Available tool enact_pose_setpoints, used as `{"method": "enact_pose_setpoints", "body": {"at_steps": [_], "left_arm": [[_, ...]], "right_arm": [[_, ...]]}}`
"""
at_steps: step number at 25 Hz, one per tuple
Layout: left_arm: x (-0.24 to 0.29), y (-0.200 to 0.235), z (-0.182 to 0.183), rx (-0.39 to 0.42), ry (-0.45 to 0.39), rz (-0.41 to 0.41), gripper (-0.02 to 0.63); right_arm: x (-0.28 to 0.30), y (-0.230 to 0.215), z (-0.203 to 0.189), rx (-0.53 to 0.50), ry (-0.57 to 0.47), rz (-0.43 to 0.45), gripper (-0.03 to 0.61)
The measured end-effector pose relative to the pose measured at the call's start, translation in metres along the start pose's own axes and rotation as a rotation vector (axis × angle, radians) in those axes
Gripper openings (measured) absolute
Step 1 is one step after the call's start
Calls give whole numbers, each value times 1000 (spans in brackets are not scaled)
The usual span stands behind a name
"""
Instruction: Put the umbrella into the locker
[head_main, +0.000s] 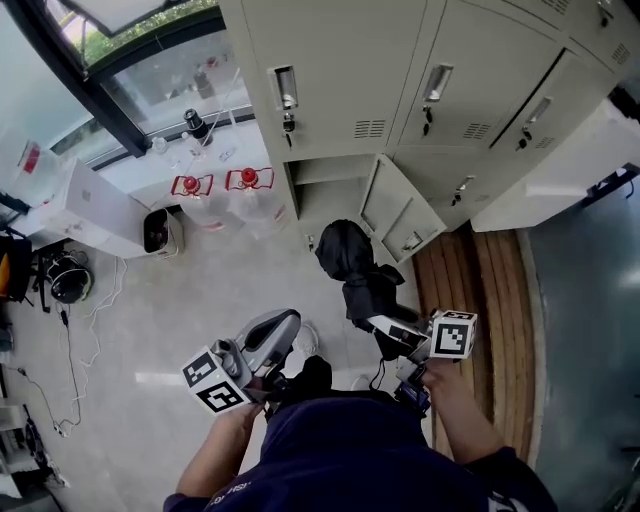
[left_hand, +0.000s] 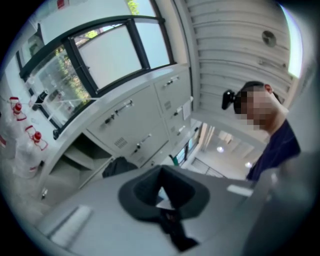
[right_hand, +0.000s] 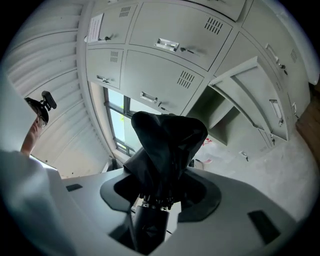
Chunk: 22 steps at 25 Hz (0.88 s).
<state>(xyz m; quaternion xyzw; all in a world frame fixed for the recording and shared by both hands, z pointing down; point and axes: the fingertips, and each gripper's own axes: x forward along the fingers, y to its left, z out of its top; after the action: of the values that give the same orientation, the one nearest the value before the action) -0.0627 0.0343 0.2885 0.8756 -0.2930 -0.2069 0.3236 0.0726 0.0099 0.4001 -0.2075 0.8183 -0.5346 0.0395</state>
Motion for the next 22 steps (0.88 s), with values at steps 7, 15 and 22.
{"method": "enact_pose_setpoints", "body": {"at_steps": [7,15,22], "left_arm": [[-4,76,24,-44,78,13,2],[8,122,26,-79,156,7,2],[5,167,3,-114,186,103,2]], "right_arm": [[63,-37,19,2,18,-121,196],[112,-121,40,0,45,-283,196],[151,-239,54,-38,117,-421,196]]}}
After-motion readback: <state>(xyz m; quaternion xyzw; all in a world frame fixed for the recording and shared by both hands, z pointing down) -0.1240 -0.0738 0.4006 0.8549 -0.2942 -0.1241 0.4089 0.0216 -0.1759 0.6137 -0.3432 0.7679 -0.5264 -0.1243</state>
